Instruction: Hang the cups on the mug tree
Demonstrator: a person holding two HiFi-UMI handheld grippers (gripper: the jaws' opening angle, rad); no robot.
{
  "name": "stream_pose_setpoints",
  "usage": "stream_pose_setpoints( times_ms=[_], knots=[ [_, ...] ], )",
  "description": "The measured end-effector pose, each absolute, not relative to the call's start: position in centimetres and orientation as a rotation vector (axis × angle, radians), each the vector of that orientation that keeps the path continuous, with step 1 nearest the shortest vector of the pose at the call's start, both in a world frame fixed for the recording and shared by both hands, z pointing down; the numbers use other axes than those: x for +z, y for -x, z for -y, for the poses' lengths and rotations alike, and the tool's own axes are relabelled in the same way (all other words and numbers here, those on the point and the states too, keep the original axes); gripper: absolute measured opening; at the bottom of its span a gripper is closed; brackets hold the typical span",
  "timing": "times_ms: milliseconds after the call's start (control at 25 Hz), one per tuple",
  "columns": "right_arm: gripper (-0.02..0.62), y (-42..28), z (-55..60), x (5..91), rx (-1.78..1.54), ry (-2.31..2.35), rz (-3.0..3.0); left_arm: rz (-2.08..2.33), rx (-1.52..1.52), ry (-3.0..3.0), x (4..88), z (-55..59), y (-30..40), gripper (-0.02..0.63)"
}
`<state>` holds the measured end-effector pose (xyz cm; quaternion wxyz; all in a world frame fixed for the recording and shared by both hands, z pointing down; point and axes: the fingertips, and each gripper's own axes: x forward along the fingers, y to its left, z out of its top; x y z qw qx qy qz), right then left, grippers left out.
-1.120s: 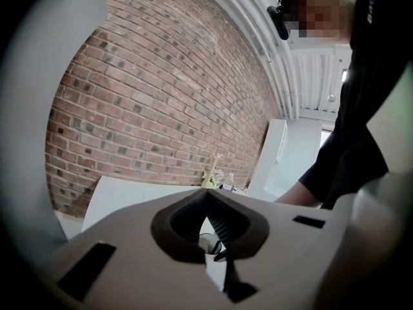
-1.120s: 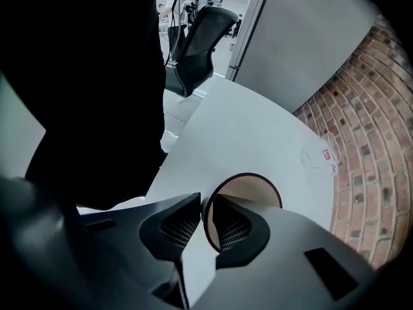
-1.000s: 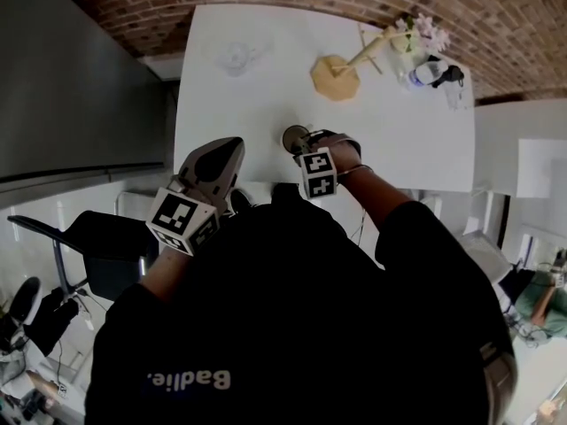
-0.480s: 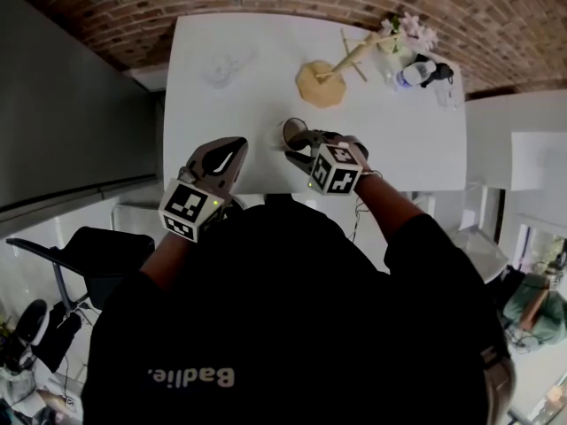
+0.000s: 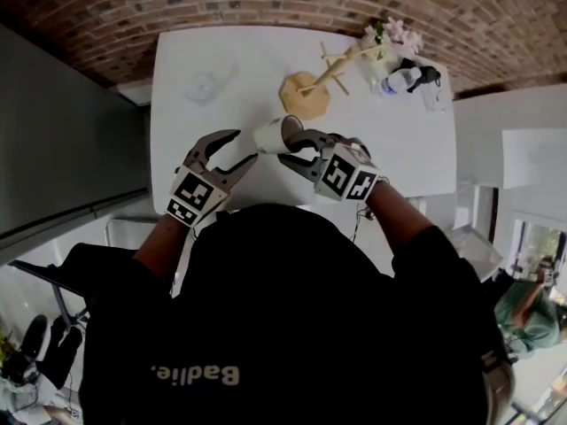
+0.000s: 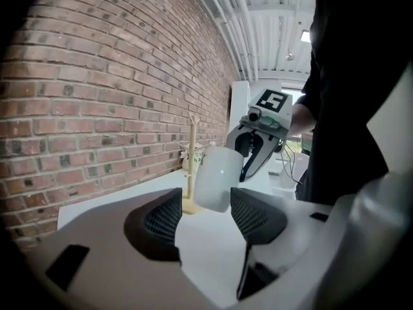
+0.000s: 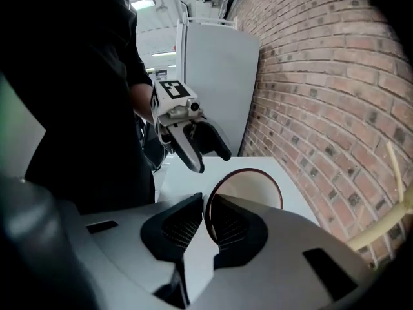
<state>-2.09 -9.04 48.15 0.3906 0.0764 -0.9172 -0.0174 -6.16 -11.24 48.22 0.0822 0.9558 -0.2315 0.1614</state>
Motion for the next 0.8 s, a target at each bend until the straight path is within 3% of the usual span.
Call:
stream_pose_setpoints(
  times_ms=[200,440,560,800],
  knots=[
    [0.064,1.6,10.1,45.8,-0.046,-0.208,2.381,0.579,0.526,-2.929,48.6,12.3,4.9,0.31],
    [0.064,1.8,10.2,43.6,0.004,-0.173,2.496,0.498,0.655,-3.017,50.0,13.4,2.8,0.341],
    [0.064,2.0,10.2,43.1,0.027,-0.137,2.541,0.458,0.675,-3.035,50.6,13.7,1.7,0.339],
    [0.064,1.7,11.0,43.3,0.115,-0.13,2.633,0.458,0.657,-3.081,51.0,14.2,0.6,0.256]
  ],
)
